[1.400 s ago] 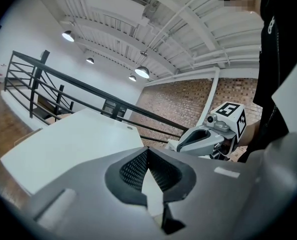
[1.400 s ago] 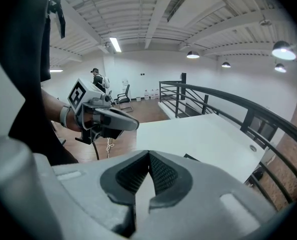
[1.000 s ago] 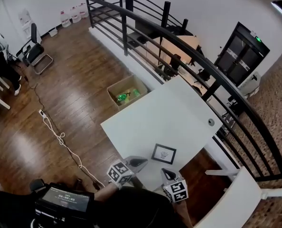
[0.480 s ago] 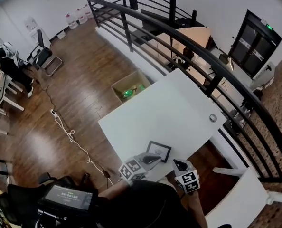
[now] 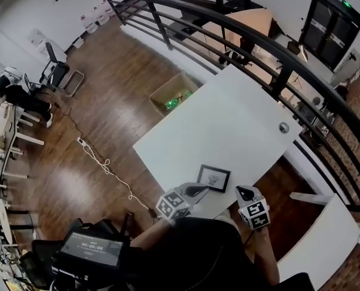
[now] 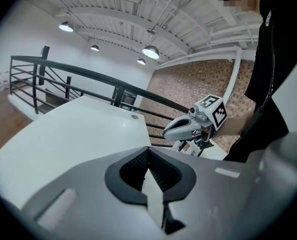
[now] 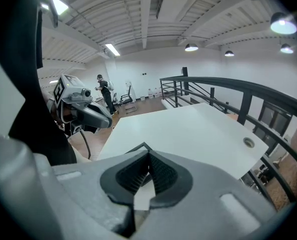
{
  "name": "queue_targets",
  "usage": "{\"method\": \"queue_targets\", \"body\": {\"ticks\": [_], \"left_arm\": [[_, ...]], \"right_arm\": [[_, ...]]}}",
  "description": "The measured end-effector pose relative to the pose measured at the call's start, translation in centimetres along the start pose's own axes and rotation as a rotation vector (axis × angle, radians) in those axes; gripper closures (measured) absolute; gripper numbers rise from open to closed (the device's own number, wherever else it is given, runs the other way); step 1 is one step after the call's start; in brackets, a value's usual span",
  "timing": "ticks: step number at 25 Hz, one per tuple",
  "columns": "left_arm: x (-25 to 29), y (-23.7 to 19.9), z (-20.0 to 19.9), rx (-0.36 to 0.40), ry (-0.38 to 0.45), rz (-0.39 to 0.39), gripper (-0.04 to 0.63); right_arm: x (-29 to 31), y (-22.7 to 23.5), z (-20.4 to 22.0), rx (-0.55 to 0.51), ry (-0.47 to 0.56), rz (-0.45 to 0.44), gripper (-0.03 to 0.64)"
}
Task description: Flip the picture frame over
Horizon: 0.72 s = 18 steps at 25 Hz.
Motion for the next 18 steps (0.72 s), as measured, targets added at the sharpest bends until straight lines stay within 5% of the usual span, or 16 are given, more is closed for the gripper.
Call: {"method": "queue_targets", "body": {"ticks": [10,18], "left_arm": [[-1.1,-8.2,4.2,-0.035,-0.099,0.003,0.581],[0.3,-9.1,7.5,-0.08,-0.236,0.019,0.581]], "right_arm": [[4.5,-2.7,0.8,0.042,-0.148,0.015,0.624],[5.6,-3.5,3.6,0.064,-0.272,0.033,0.624]]}}
Point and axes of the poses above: the fingertips, and each gripper's own axes: x forward along the fingers, y to its right, z out of its underside, the point moved 5 cm from there along -x, backward along the fingers, and after that the axes turned 5 degrees about z, right-handed, at the moved point
